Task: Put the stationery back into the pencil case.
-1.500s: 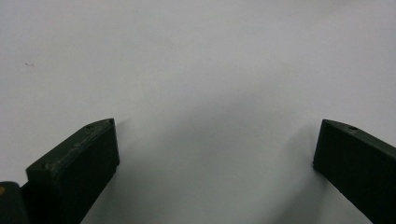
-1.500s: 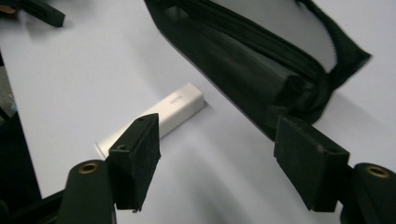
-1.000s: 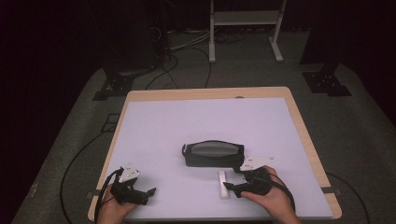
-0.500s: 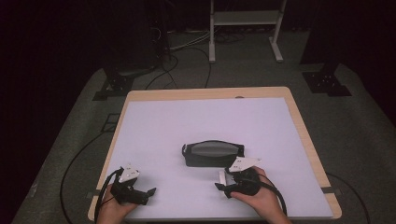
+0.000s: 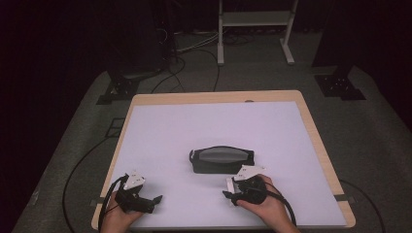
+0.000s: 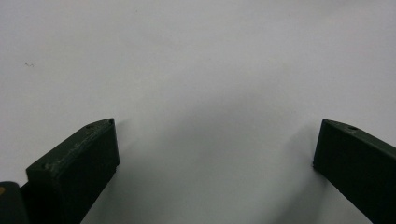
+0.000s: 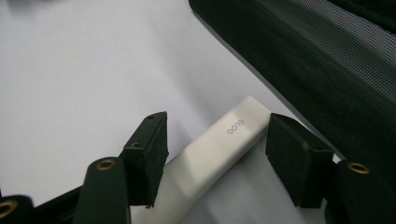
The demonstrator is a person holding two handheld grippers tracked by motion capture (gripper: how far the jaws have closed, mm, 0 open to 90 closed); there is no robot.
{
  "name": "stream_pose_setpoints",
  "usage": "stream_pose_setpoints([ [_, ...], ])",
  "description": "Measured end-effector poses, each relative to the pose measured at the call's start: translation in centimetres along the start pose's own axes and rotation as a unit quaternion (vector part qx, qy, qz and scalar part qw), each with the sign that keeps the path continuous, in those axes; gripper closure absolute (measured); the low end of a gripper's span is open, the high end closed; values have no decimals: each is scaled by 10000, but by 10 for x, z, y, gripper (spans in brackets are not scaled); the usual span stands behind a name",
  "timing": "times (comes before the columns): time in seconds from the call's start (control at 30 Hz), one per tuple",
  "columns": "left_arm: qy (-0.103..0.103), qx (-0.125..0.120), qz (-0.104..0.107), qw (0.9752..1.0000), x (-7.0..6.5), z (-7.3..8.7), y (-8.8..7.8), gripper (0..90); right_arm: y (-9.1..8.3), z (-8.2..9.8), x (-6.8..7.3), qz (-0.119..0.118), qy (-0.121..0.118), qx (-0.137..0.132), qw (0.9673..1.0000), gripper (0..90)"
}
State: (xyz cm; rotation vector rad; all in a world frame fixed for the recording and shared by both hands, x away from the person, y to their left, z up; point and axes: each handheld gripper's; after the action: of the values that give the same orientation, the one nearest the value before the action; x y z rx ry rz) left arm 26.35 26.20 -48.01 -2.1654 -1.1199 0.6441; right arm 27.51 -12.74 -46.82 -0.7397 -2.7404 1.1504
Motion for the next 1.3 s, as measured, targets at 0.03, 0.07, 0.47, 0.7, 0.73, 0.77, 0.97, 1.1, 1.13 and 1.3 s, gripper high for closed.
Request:
stream_pose_setpoints([
  [0.03, -2, 1, 1, 10000, 0, 0, 0, 0, 0, 0, 0, -2, -10, 3, 10000, 389],
  [0.07, 0, 1, 1, 10000, 0, 0, 0, 0, 0, 0, 0, -2, -3, 10, 10000, 395],
  [0.47, 1, 1, -1, 10000, 0, 0, 0, 0, 2, 0, -5, 51, -18, 107, 9999, 482],
  [0.7, 0, 0, -1, 10000, 0, 0, 0, 0, 4, 1, -6, 26, -28, 194, 9998, 538],
  [0.73, 1, 2, -2, 10000, 0, 0, 0, 0, 4, 1, -6, 23, -32, 196, 9998, 545],
  [0.77, 0, 1, -1, 10000, 0, 0, 0, 0, 4, 1, -6, 31, -46, 195, 9998, 557],
  [0.97, 1, -1, -2, 10000, 0, 0, 0, 0, 6, -2, -12, -5, -44, 290, 9996, 629],
  [1.1, 0, 2, -2, 10000, 0, 0, 0, 0, 6, -3, -12, 38, -106, 326, 9994, 657],
  [1.13, 1, 1, -3, 10000, 0, 0, 0, 0, 6, -3, -12, 44, -109, 332, 9994, 661],
  [1.3, 1, 0, -4, 10000, 0, 0, 0, 0, 6, -4, -12, 68, -140, 406, 9991, 689],
])
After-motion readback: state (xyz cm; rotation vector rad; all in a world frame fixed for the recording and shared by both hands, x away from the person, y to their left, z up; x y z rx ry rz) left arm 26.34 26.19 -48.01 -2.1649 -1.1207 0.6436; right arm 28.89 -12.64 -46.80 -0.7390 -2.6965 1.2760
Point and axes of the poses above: each handheld gripper's, and its own axes: y roughly forward along the jaws, z roughly out of its underside, x roughly to its left, and after that the axes turned 13 degrees about -y, right-handed
